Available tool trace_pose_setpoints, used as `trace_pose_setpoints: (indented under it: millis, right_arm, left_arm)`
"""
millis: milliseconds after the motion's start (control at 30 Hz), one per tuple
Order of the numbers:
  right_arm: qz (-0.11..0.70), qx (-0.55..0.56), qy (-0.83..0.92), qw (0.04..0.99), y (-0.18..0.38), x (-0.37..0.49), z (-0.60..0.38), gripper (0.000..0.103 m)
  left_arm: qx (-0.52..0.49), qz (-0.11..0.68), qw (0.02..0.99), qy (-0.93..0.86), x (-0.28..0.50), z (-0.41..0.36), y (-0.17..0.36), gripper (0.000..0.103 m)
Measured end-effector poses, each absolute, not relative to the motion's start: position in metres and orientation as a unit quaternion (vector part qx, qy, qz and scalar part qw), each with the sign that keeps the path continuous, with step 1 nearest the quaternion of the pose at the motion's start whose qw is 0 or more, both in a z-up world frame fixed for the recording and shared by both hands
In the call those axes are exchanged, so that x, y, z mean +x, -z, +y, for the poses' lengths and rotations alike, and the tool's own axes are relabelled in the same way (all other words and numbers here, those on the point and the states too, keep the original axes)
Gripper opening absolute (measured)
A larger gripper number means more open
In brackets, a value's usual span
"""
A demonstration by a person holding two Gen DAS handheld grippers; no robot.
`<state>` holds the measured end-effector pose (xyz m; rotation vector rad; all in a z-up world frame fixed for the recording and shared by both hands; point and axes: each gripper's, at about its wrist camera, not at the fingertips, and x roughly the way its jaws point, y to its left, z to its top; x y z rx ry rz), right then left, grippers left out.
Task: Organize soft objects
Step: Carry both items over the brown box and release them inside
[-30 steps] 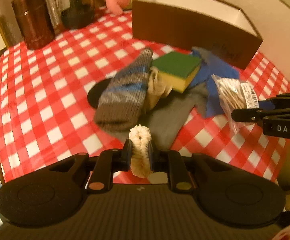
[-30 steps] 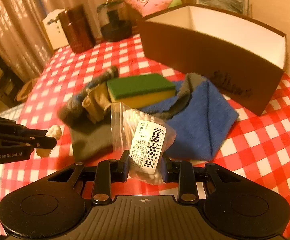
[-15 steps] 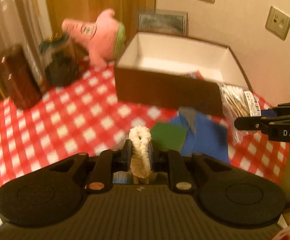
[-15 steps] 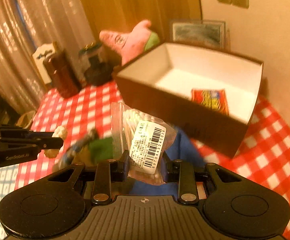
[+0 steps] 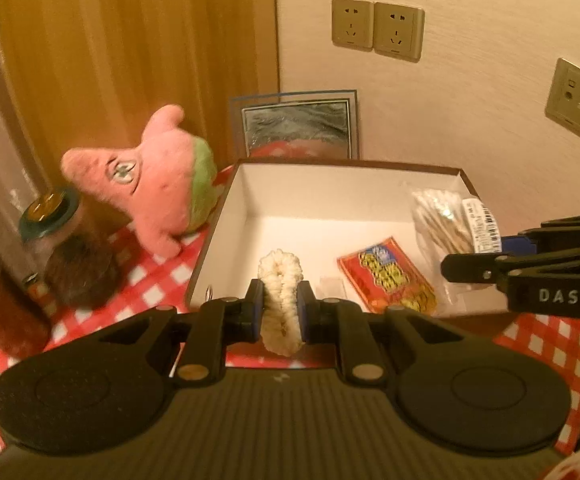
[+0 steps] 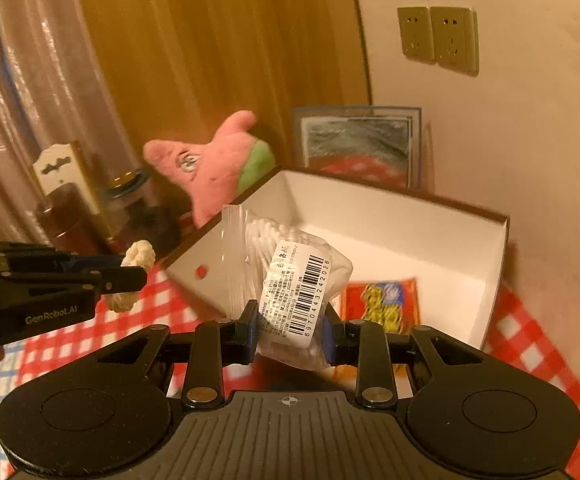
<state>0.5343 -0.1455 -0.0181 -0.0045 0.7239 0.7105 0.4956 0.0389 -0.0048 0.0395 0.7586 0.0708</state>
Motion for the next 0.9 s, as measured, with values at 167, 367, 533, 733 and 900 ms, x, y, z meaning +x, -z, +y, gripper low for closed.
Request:
trace_pose_setpoints:
  millis: [167,367,533,733,900]
  right_arm:
    - [0.352,-0.007,-0.324,0.878,0.029,0.573,-0.136,0.031]
    - [0.370,-0.010,-0.314,0.874,0.048,0.609,-0.125,0.031]
    - [0.380,-0.014,-0.314,0.870,0.060,0.628,-0.113,0.031]
    - [0.384,-0.012,-0.311,0.869,0.066,0.644,-0.106,0.031]
    - [0.389,-0.010,-0.306,0.869,0.066,0.653,-0.107,0.031]
  left_arm:
    - [0.027,0.378,0.925,-0.031,0.537,0.042,0.013,0.017]
    - [0.030,0.401,0.915,-0.020,0.577,0.045,0.035,0.017]
    - [0.037,0.413,0.910,-0.020,0.604,0.048,0.049,0.018]
    - [0.050,0.412,0.909,-0.025,0.629,0.049,0.055,0.031]
    - [0.057,0.405,0.912,-0.021,0.635,0.049,0.055,0.039]
